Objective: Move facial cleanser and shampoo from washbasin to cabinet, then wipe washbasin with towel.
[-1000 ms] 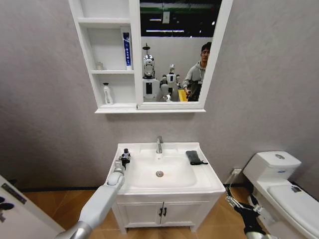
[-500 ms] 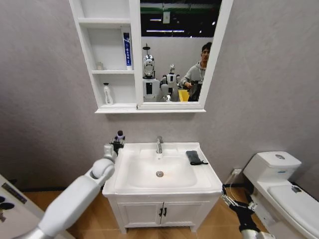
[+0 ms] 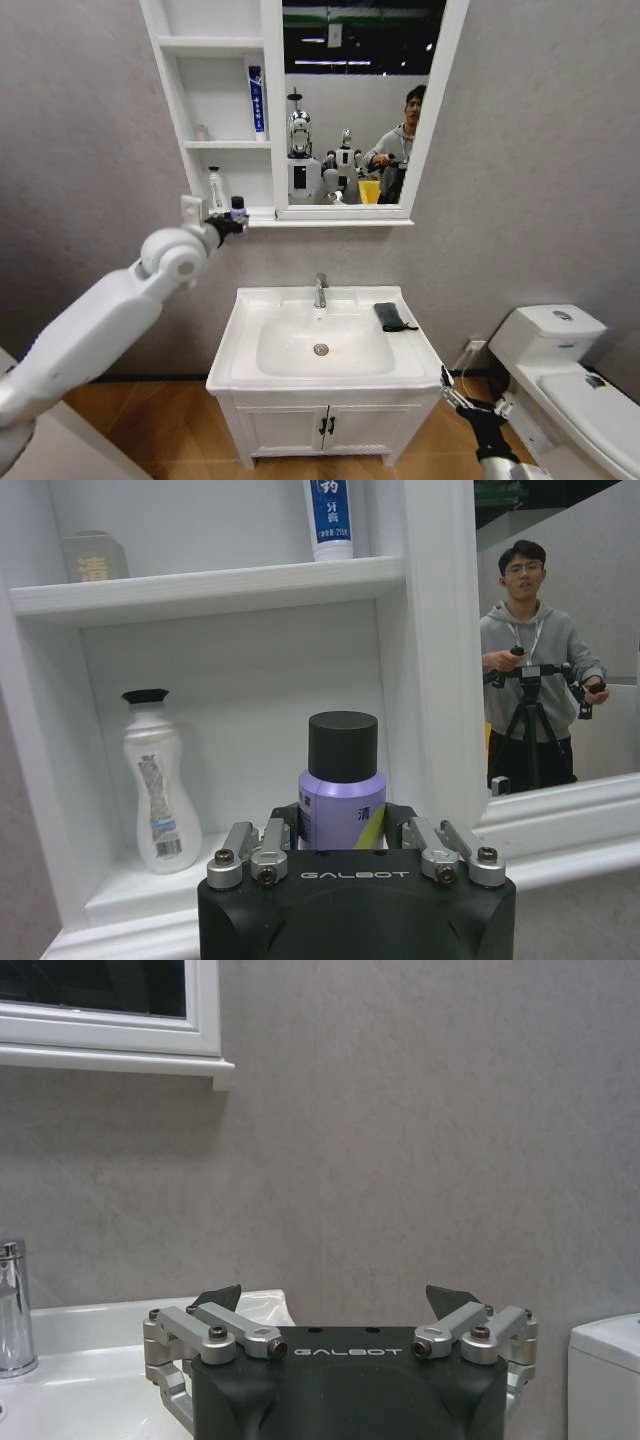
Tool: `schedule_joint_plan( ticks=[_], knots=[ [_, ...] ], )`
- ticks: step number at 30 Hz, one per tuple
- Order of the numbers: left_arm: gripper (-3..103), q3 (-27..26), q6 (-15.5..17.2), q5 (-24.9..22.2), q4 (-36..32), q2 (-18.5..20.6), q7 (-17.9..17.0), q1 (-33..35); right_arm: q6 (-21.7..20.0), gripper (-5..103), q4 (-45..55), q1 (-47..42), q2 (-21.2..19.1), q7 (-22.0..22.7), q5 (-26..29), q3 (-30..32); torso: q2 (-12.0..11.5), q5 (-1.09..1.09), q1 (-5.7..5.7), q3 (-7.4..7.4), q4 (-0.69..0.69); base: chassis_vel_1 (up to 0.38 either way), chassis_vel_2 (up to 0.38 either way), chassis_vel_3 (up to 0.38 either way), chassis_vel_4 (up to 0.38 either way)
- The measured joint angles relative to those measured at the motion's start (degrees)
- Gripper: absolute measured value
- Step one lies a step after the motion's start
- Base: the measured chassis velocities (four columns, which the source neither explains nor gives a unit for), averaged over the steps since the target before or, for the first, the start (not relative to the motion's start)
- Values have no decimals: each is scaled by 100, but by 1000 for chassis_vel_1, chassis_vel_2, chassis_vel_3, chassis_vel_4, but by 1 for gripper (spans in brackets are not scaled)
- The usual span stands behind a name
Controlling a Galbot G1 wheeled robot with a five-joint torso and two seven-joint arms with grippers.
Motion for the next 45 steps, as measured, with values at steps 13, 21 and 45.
schedule_joint_plan(
  ticks=[13,21,45],
  knots=[
    [43,324,-160,692,2294,-1362,339,-902,137,100,-138,-13,-7,-22,251,125,0,1,0,0,2,0,0,0,0],
    [43,287,-225,889,3111,-1615,410,-974,202,100,-274,-6,-36,-93,386,204,0,0,0,0,3,0,0,0,0],
    [100,-1225,-708,889,-1071,1106,552,2279,151,100,-353,73,-28,-131,241,47,2,0,-2,-3,5,0,0,0,0]
  ],
)
